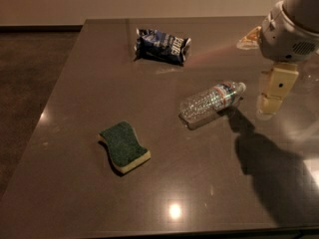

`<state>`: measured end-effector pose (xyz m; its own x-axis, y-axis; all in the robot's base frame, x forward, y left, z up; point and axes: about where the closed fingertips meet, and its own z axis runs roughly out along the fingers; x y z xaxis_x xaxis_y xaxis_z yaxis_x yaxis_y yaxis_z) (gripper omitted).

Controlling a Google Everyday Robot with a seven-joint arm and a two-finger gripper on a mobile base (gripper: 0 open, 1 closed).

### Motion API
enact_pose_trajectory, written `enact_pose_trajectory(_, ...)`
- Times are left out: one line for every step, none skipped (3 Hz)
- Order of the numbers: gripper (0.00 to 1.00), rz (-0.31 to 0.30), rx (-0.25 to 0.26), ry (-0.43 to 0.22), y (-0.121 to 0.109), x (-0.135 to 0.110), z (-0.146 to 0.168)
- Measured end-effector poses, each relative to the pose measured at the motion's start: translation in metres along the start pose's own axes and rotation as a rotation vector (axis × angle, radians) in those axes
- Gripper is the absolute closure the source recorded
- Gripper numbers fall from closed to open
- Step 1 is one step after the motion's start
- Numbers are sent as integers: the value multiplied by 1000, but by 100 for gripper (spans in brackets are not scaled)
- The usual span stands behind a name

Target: Place water bottle upright

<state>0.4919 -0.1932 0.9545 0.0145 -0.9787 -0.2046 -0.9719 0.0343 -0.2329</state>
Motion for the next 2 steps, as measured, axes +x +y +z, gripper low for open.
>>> enact_pose_trajectory(0, -171, -60, -43, -25, -1, 32)
enact_pose_trajectory(0, -248, -89, -60, -35, -1, 49)
